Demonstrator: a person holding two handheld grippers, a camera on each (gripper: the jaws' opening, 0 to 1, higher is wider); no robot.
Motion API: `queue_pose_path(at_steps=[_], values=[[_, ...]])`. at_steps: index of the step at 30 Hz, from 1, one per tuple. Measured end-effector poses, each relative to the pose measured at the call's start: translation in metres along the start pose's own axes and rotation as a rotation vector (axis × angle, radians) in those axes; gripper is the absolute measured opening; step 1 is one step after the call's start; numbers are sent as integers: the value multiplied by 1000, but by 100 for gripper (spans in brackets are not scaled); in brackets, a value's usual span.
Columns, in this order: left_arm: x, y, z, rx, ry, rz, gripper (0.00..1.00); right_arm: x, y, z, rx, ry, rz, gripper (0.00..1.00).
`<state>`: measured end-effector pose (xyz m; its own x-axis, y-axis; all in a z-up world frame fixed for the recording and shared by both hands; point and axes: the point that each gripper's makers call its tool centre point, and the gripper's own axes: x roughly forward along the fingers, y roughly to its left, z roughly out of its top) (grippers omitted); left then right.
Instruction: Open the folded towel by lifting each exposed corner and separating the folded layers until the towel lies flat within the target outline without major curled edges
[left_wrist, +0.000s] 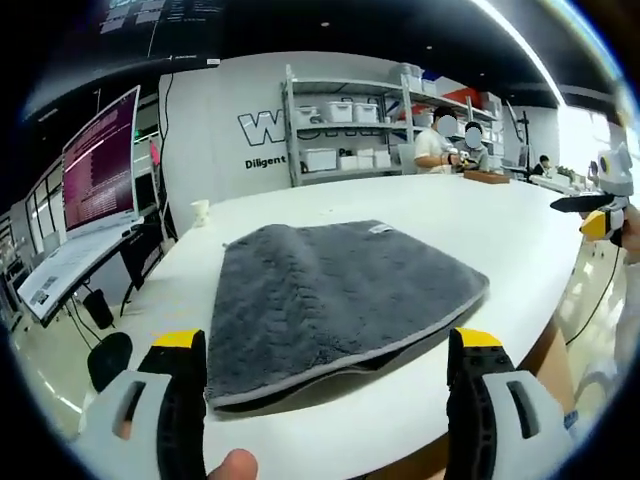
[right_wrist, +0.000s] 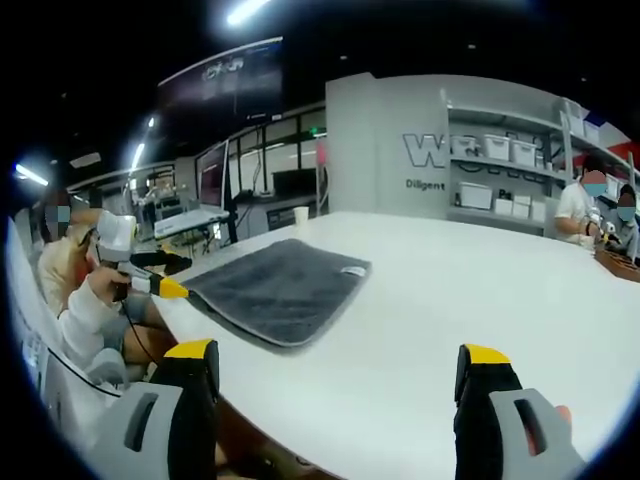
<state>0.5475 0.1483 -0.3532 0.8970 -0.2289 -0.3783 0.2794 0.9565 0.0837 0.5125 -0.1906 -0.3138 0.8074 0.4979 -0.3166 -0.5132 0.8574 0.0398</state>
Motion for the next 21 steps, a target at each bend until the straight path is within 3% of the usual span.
queue_pose_path(at_steps=[9, 21], values=[[11, -30, 8, 75, -21, -59, 100, 0, 1, -1, 0, 2, -1, 99], [50, -104, 9, 223, -17, -204, 100, -3, -2, 0, 3, -1, -3, 99]])
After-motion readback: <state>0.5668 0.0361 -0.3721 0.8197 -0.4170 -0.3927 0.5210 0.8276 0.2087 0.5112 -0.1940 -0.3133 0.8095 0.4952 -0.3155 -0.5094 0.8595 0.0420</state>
